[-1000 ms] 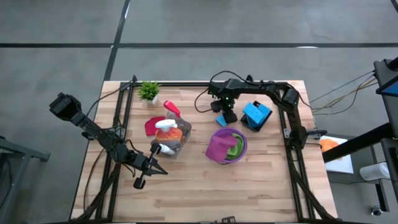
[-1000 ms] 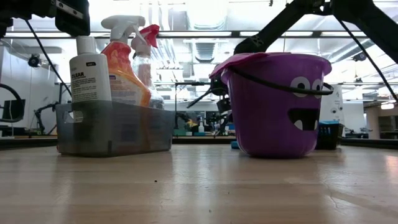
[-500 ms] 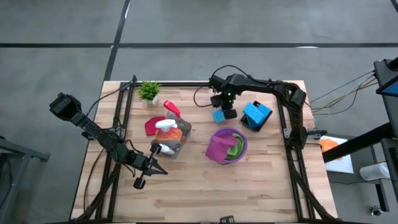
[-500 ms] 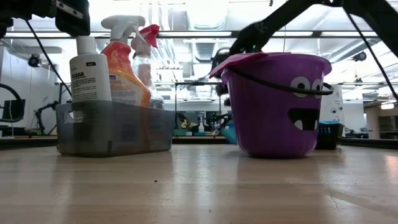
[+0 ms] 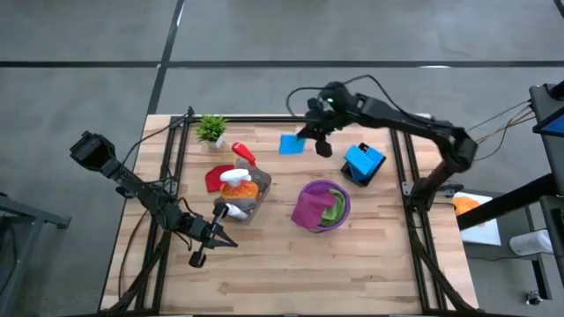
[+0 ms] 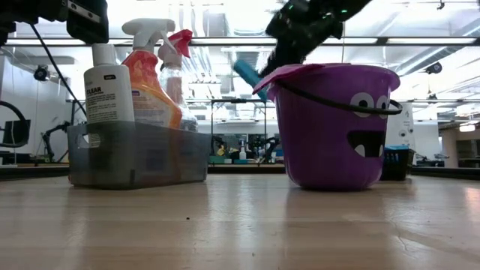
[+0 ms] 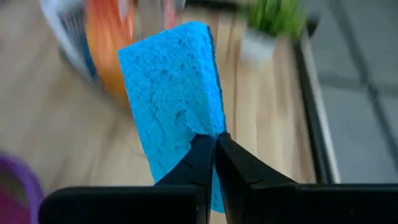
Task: Pick & Place Kitchen Items
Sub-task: Put the blue sponge wipe into the black bin
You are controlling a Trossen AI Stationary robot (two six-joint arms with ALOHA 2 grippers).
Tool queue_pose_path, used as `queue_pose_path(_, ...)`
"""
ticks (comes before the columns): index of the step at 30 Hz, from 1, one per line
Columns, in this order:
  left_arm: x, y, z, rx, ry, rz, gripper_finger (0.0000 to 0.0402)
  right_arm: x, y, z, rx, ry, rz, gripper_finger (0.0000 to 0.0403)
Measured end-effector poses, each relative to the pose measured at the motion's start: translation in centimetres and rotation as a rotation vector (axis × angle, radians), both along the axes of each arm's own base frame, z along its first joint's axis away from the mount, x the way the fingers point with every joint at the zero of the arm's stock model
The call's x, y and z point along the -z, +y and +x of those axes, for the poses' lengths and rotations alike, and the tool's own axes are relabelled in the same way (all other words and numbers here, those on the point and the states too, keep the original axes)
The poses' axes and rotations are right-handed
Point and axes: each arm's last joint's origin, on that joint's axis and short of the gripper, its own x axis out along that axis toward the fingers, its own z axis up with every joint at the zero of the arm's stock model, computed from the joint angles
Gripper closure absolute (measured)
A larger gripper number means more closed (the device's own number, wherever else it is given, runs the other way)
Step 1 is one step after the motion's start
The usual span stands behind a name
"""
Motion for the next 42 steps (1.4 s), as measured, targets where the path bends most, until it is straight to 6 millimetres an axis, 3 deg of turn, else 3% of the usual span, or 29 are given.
queue_pose_path(4, 0.0, 0.0, 0.0, 0.001, 0.001, 0.001, 0.0401, 0.0, 0.9, -1.6, 0.063, -0.218, 0.007, 0.0385)
queue_pose_path(9, 0.0, 0.0, 0.0, 0.002, 0.002, 0.002, 0.0401, 1.2, 2.9, -5.2, 0.165, -0.278, 0.005, 0.0385)
queue_pose_path(12, 0.0, 0.0, 0.0, 0.002, 0.002, 0.002, 0.0401, 1.6, 4.6, -7.7, 0.235, -0.242, -0.016, 0.0385)
queue_pose_path(17, 0.0, 0.0, 0.0, 0.002, 0.001, 0.002, 0.0401, 0.3, 7.2, -12.1, 0.336, -0.154, -0.034, 0.0385)
queue_pose_path(22, 0.0, 0.0, 0.0, 0.002, 0.001, 0.003, 0.0401, -1.0, 9.1, -16.2, 0.452, 0.007, 0.011, 0.0385)
queue_pose_path(25, 0.0, 0.0, 0.0, 0.002, -0.002, 0.004, 0.0401, -0.8, 9.7, -17.9, 0.552, 0.15, -0.002, 0.0385)
queue_pose_path(30, 0.0, 0.0, 0.0, 0.002, -0.003, 0.006, 0.0401, 0.7, 9.6, -18.5, 0.633, 0.338, 0.008, 0.0385)
queue_pose_path(42, 0.0, -0.1, -0.1, 0.014, -0.003, 0.006, 0.0401, 4.0, 7.9, -15.4, 0.638, 0.552, 0.041, 0.0385)
